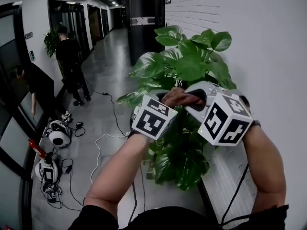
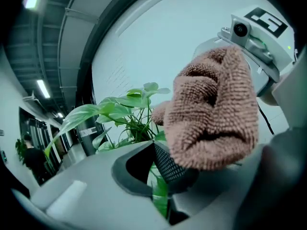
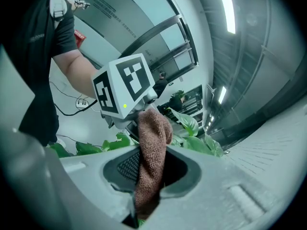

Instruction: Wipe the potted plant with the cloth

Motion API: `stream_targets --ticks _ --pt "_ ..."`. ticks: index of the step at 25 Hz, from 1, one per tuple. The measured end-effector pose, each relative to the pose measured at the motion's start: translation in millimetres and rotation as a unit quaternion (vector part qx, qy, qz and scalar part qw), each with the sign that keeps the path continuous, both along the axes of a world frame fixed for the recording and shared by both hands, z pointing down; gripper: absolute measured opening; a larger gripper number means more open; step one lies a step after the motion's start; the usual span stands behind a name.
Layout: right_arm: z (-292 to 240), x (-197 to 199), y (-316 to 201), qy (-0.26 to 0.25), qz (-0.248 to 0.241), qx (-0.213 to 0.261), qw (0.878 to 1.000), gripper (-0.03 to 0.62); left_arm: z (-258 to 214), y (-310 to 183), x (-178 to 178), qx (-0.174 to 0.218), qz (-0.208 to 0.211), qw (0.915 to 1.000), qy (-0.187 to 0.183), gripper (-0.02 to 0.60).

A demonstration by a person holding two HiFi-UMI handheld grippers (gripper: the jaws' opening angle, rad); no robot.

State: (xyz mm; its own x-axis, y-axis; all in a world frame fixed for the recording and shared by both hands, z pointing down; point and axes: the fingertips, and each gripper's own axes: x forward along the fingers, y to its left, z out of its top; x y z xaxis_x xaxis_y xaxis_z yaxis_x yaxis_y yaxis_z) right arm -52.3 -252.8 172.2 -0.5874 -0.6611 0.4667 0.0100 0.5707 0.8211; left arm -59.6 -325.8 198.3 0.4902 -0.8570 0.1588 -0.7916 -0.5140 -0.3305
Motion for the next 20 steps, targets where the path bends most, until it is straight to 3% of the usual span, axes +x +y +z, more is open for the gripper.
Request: stream_targets --ticks 8,20 --pt "12.8 20.1 21.4 -0.017 -0.014 -0.012 1.0 0.064 10.9 39.8 -13.8 -0.024 -0.044 0.998 0.038 0.017" --pt "67.9 35.8 26.0 -0.061 -0.007 -0.063 0.996 0.064 88.6 98.8 -37.8 -0.067 -0.113 0.9908 0.032 0.017"
